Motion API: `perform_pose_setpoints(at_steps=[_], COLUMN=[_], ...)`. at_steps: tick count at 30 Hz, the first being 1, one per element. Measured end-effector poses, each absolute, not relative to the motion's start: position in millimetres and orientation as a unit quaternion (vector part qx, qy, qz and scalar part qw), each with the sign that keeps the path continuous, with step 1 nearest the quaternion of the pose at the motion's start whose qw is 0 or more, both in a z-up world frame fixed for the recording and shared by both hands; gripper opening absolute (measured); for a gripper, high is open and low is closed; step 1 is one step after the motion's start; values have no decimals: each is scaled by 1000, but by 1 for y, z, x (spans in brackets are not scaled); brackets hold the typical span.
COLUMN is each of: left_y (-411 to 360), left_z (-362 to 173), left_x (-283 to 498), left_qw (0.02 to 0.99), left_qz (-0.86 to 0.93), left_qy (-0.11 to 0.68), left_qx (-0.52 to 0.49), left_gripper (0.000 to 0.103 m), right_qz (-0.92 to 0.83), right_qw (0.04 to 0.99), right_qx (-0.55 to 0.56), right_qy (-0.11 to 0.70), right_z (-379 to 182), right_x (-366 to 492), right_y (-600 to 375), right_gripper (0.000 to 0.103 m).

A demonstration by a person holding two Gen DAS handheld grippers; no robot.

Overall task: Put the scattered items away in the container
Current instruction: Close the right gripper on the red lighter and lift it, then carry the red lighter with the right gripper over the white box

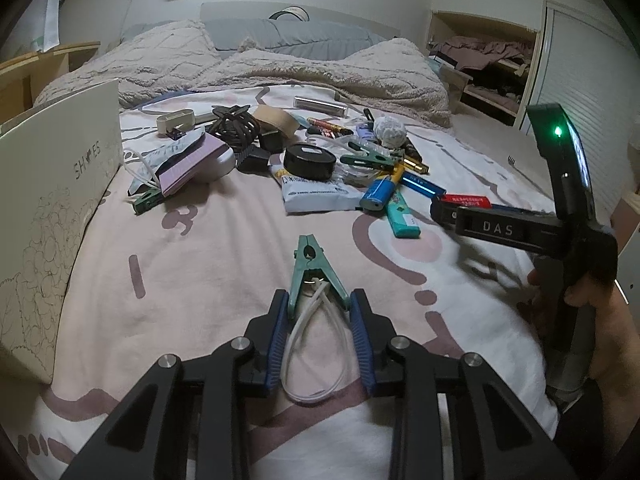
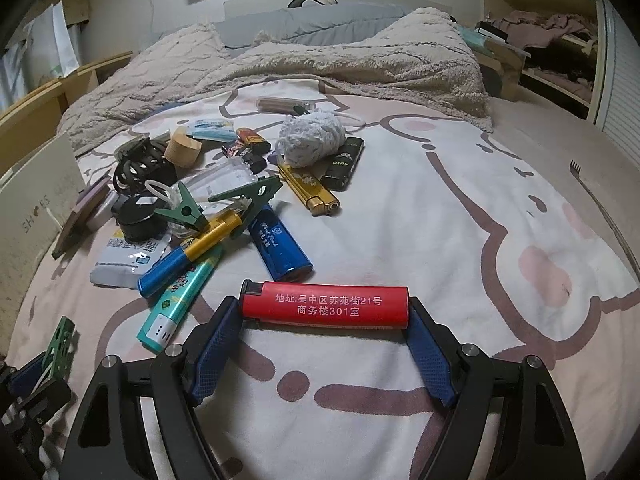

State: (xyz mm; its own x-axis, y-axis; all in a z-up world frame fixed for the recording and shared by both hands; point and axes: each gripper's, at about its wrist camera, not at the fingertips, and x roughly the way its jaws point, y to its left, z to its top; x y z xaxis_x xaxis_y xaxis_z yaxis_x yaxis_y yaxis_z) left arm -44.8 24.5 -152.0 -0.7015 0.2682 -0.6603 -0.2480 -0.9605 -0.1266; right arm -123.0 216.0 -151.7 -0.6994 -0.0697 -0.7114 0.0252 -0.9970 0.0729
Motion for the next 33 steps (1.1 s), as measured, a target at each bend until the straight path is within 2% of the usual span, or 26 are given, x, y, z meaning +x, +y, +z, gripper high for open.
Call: perform_pose_setpoints(at_steps=[16, 28, 33], left_y=[20, 31, 27], left_z=[-104, -42, -12], left_x=[-40, -58, -68], left_qw=[139, 148, 154], left_qz=[945, 961, 967], left_qy=[4, 15, -6], left_qx=[-295, -231, -201], left_gripper=[30, 30, 30], right_qz=[-940, -964, -970], right_qw=[38, 50, 64], right_qx=[329, 239, 211], right_qy=[-83, -104, -106], right_z=[-120, -54, -31], right_x=[-105, -86, -83], right_y=[235, 253, 247], right_gripper=[81, 81, 81])
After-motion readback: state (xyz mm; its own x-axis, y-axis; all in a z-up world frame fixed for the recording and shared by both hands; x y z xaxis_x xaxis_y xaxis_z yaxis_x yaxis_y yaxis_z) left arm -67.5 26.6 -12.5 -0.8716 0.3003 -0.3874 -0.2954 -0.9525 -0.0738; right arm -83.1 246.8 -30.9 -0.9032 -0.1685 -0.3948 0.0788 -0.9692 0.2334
